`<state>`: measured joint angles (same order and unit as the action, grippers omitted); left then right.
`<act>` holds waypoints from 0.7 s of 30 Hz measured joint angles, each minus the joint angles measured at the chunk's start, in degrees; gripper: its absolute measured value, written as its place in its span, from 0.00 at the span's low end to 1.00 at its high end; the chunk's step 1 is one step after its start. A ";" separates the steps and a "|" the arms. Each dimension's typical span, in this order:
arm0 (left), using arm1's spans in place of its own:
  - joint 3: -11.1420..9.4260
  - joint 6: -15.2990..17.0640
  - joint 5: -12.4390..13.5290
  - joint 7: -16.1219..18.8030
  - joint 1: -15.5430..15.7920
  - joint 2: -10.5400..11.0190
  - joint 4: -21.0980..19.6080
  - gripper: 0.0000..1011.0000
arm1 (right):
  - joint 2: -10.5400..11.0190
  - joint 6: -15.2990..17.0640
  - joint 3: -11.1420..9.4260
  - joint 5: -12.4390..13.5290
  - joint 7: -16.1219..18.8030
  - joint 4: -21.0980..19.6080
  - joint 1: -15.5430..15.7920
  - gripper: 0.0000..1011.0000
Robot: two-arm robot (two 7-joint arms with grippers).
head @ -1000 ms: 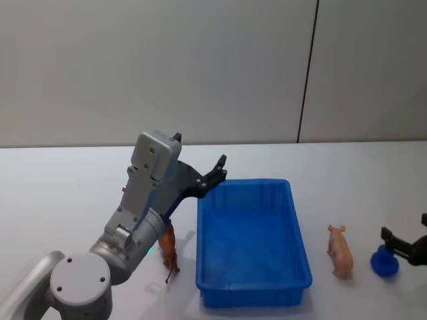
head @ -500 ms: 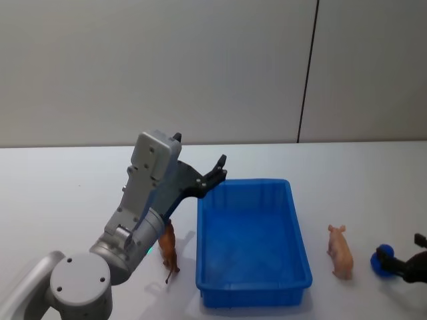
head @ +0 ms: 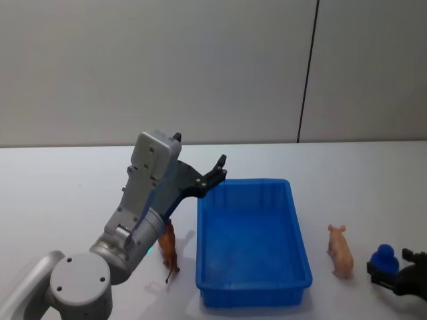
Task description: Pick up the two dolls from the table and place them into the box.
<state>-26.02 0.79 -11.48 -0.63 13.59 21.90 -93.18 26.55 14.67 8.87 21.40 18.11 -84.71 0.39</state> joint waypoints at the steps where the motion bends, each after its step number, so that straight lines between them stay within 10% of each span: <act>1: 0.00 0.00 0.00 0.00 0.00 0.00 0.00 0.99 | -0.04 0.02 0.04 -0.02 0.04 0.14 -0.04 0.97; 21: 0.00 0.00 0.00 0.00 0.00 0.00 0.00 0.99 | -1.23 -0.39 0.77 -0.12 -0.66 2.71 -1.27 0.48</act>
<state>-26.02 0.79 -11.48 -0.63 13.59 21.89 -93.18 25.33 14.28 9.63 21.28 17.45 -82.00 -0.88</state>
